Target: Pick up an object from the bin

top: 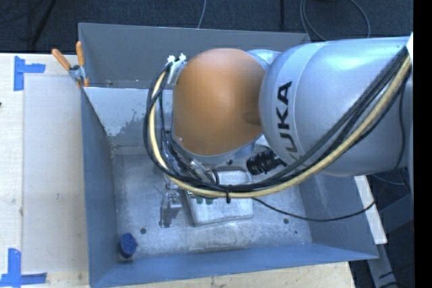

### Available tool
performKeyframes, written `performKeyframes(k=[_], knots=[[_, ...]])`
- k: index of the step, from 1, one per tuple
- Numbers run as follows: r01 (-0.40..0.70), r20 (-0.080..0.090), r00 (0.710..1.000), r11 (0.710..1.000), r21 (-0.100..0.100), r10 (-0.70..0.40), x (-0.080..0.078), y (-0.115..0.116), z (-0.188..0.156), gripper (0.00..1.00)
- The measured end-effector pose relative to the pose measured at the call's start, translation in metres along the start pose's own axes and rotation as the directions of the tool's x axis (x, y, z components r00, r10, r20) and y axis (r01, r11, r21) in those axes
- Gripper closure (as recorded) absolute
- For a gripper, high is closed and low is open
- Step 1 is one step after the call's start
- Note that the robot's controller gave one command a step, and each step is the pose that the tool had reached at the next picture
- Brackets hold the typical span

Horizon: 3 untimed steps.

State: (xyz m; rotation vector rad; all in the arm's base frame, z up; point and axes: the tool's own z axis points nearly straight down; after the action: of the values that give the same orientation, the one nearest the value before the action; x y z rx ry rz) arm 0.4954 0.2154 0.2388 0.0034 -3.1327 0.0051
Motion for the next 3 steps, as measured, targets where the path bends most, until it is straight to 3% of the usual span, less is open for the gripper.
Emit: performKeyframes(k=[1, 2, 3], knots=[[0.075, -0.002, 0.997, 0.997, 0.003, -0.075, 0.008, -0.097, 0.100, 0.00], [0.243, 0.011, 0.970, 0.970, 0.000, -0.243, -0.068, -0.133, 0.117, 0.00], [0.320, 0.012, 0.947, 0.948, 0.000, -0.320, -0.116, -0.127, 0.116, 0.00]])
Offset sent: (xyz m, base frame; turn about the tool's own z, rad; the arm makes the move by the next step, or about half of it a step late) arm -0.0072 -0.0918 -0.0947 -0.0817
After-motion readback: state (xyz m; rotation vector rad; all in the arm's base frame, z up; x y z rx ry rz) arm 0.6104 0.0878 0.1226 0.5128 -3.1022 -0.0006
